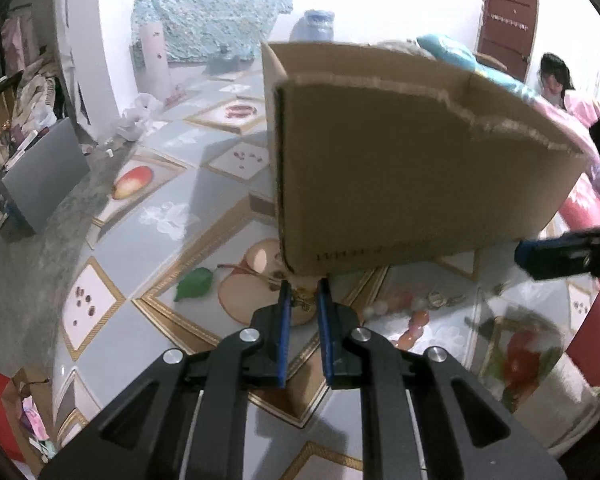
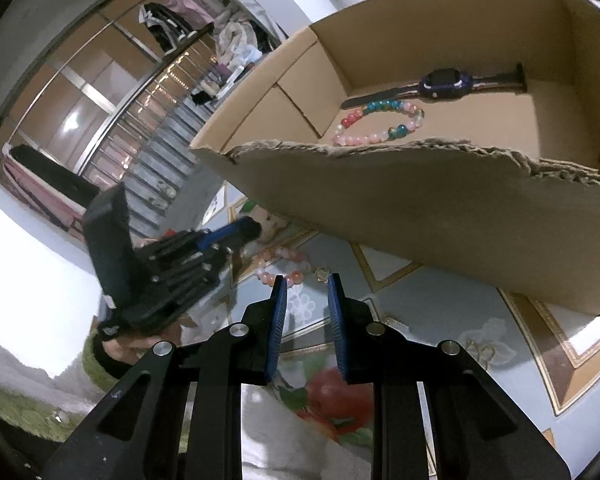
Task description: Organize jewelry
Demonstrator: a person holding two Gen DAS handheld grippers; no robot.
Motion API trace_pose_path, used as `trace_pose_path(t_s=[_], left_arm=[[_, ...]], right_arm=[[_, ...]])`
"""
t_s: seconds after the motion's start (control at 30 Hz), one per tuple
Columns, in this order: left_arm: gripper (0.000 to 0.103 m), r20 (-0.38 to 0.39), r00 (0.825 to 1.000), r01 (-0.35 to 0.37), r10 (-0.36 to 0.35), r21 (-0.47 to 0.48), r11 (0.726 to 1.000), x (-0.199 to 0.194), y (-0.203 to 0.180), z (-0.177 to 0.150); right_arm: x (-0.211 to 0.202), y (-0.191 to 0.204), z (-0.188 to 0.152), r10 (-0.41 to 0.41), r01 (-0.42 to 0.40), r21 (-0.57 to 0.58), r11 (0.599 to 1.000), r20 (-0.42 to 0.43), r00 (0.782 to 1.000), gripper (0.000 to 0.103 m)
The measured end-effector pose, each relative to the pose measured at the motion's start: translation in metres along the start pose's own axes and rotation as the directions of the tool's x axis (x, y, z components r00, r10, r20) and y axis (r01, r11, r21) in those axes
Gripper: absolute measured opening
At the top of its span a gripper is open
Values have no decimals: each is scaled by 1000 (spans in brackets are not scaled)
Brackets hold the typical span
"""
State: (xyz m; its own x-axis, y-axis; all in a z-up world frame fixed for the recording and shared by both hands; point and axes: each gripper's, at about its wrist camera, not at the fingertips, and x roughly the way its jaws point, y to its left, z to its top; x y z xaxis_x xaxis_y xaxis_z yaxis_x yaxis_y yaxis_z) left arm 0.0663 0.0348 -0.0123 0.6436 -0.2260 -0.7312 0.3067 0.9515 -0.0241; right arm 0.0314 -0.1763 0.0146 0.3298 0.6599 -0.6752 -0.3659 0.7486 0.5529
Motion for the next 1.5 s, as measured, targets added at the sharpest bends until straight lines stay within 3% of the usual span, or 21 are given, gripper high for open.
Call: trace_pose_path(t_s=[0.27,0.47,0.83,1.07,1.27,1.4,1.5], left_arm=[[12,56,998,1,2,-61,998,-22,5,-2],[12,58,998,18,-13,-87,996,-27,8,-10],[12,61,998,15,-8,-123,992,-31,19,-18],[12,67,998,4,5,-135,991,-36,25,-18],[12,85,996,23,-11,-143,989,-39,24,-15],[12,78,997,40,-30,-130,991,-37,19,-13],[12,75,996,52,-43,-120,991,-36,14,-12]], right_arm=[[25,18,-6,-30,26,-62,998,-55,998,22],[42,35,-9,-172,159,-201,967,-52,984,22],[69,48,-1,-134,113,-242,964,-74,988,22],[87,61,2,-26,0,-269,963,-95,995,22],[56,64,-13,-4,-23,-281,959,-96,995,25],[19,48,-33,-98,76,-264,962,-71,993,31],[-8,23,-40,-169,158,-181,971,-45,985,31]])
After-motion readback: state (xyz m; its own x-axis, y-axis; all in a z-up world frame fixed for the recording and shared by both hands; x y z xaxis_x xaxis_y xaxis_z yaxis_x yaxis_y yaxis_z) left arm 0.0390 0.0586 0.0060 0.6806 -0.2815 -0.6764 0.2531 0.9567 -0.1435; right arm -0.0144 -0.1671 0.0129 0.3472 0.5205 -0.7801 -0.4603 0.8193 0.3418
